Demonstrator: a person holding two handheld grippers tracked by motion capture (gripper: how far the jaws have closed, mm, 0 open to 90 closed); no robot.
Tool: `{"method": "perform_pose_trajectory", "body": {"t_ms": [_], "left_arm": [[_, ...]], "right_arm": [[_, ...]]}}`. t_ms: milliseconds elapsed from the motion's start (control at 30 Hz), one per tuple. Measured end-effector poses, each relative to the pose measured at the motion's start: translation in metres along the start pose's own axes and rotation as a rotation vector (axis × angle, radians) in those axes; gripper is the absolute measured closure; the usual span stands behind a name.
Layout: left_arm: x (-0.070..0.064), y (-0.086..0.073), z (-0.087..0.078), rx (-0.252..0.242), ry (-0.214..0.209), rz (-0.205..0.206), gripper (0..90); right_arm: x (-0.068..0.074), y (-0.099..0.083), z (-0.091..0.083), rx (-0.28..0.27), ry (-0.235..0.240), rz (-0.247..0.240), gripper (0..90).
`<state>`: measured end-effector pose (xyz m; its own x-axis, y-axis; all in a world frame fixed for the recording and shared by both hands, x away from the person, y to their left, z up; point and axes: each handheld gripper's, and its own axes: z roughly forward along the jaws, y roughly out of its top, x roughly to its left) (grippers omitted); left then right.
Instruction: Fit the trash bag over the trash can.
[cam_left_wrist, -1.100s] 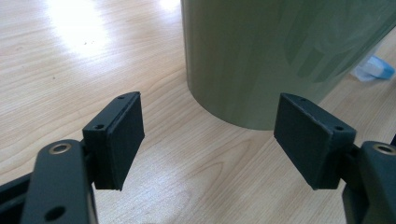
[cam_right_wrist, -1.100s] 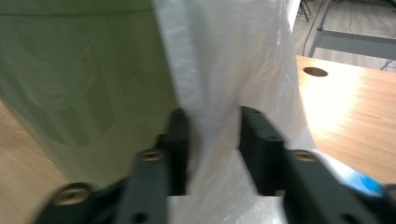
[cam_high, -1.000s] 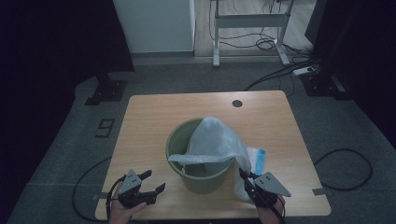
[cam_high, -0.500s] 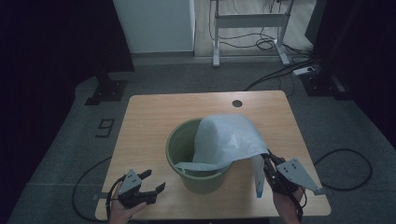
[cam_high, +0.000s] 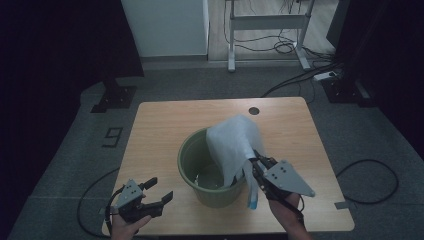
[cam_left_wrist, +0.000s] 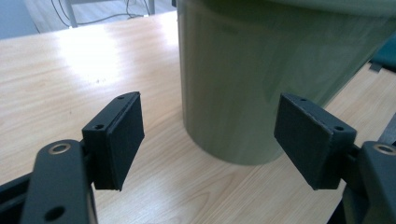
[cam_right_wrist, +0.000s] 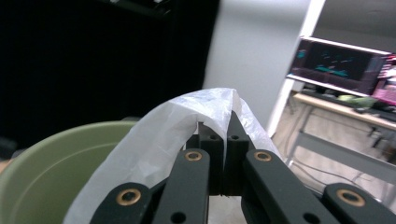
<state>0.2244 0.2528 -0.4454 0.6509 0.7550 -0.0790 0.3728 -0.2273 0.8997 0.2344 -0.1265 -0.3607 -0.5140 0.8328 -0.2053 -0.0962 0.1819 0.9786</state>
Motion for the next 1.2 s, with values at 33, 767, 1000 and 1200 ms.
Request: {"method": "perform_pose_trajectory", "body": {"t_ms": [33,767,1000,1200], "left_arm": [[-0.002,0.003,-0.002,-0.005,0.001,-0.002,23.7],[-0.055,0.067,0.004,-0.091,0.035,0.006,20.8],[-0.066,0.072,0.012,-0.111,0.031,0.021,20.2],[-0.08,0.081,0.021,-0.112,0.008,0.048,19.6]], "right_arm": [[0.004,-0.002,0.003,0.011,0.016,-0.006,88.8],[0.014,0.001,0.031,0.139,0.109,0.038,88.7],[0.017,0.003,0.036,0.157,0.119,0.031,88.6],[0.018,0.005,0.039,0.168,0.116,0.031,88.5]]}}
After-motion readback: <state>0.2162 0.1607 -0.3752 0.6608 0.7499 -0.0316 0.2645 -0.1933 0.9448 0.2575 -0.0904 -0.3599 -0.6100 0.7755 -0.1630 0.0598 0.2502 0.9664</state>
